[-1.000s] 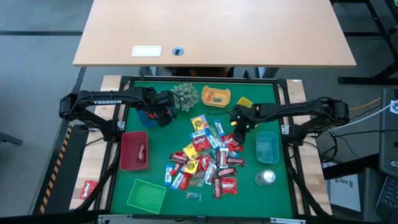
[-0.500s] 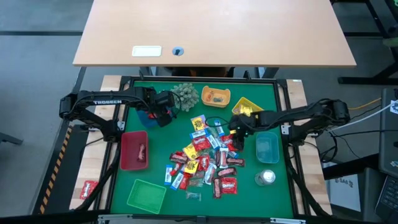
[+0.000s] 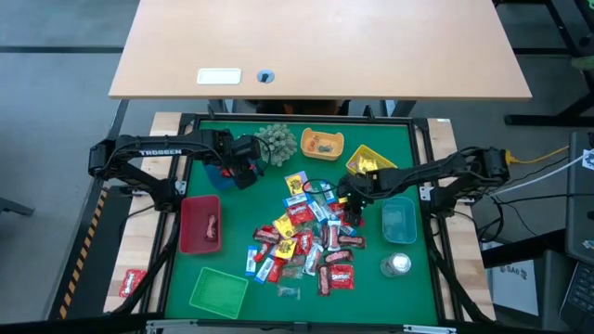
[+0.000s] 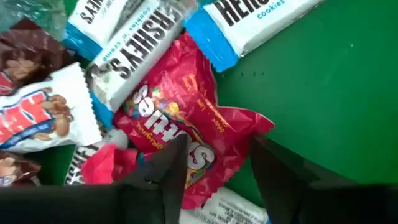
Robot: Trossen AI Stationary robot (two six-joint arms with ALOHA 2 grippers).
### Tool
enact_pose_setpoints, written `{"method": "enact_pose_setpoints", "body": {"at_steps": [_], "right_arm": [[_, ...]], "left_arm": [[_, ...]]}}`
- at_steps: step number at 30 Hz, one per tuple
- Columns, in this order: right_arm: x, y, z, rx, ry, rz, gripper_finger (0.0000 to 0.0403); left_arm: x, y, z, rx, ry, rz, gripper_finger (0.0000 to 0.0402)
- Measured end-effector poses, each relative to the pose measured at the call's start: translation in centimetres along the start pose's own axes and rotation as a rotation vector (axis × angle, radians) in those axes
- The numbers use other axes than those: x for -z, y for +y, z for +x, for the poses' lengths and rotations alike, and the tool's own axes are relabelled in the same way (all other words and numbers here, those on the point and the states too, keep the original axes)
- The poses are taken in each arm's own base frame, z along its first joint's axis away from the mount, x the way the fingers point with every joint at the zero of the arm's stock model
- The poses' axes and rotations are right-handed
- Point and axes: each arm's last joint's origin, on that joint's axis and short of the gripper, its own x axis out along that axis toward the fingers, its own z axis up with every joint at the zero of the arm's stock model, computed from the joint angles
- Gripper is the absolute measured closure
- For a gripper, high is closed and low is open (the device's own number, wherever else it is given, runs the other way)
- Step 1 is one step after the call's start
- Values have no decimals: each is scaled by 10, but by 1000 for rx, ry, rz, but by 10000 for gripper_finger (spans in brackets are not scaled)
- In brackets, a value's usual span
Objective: Sort candy
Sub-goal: Put the red candy into the gray bin
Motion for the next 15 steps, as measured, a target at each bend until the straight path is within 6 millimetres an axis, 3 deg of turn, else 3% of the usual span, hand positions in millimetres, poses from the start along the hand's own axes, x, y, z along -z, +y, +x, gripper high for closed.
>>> {"method": "enact_pose_setpoints", "body": {"at_steps": [11,15], "right_arm": [[-1,0,-1,-4,-14,-4,390],[-1,0,-1,-5,-14,-4,389]], "left_arm": [[0,0,0,0,-1,-1,269],[0,0,0,0,-1,-1,269]]}}
